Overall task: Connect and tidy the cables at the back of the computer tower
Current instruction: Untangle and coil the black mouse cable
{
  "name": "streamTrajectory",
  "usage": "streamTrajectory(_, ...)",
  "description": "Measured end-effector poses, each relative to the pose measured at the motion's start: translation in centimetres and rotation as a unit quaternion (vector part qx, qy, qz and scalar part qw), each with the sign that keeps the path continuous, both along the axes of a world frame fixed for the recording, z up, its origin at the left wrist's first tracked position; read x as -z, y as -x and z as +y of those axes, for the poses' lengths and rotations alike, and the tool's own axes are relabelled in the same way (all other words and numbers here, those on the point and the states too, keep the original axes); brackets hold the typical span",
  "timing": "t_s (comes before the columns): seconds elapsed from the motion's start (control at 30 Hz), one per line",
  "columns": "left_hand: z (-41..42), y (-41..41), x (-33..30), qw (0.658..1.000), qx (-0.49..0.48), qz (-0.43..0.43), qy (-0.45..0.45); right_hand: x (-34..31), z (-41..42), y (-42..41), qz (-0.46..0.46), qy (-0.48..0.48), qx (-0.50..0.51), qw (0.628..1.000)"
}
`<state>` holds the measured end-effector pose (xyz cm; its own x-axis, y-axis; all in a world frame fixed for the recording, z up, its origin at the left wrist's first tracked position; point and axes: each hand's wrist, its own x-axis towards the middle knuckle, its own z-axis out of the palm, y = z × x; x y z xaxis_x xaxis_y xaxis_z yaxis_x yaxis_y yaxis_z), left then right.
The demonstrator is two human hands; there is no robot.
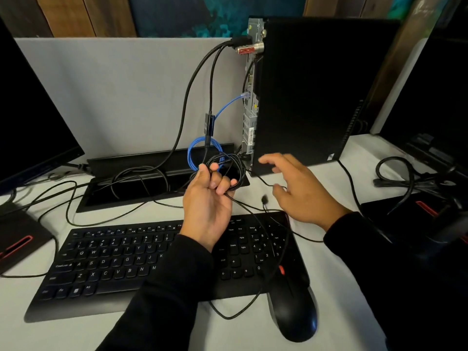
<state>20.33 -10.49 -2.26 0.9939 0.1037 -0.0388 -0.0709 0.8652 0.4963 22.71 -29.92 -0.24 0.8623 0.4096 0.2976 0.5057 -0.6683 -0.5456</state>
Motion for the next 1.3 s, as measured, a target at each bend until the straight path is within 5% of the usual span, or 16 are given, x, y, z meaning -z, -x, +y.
streamTrajectory(0.13,-0.8,0.4,-0.5,0.999,0.000,-0.001,-0.033,0.4,1.5,0.0,0.093,-0.138,-0.028,0.986)
streamTrajectory(0.27,-1.1,0.4,-1.1,0.998,-0.010,0.005,-0.065,0.9,1.7,0.5,0.024,-0.185,-0.014,0.982)
streamTrajectory(0.4,-1.1,0.5,-2.2,0.998,-0.031,0.009,-0.049,1.1,1.1,0.2,-0.054,-0.101,-0.029,0.993)
streamTrajectory(0.6,-0.6,0.5,-1.7,0.998,-0.053,-0.015,-0.033,1.4,0.1,0.8,-0.041,0.049,-0.082,0.995)
streamTrajectory(0.73,-1.0,0.5,-0.7,0.966,-0.080,-0.076,-0.235,0.3,-0.6,1.3,-0.081,0.171,-0.072,0.979)
streamTrajectory(0.9,-2.5,1.6,0.3,0.844,-0.051,-0.171,-0.506,-3.6,0.5,2.4,-0.182,0.172,-0.105,0.962)
streamTrajectory(1.13,-3.0,2.0,0.7,0.811,0.025,-0.183,-0.555,-5.6,0.1,2.2,-0.171,0.144,-0.055,0.973)
streamTrajectory(1.3,-2.9,1.8,1.0,0.837,0.027,-0.126,-0.533,-6.7,-2.5,1.4,-0.136,0.068,0.004,0.988)
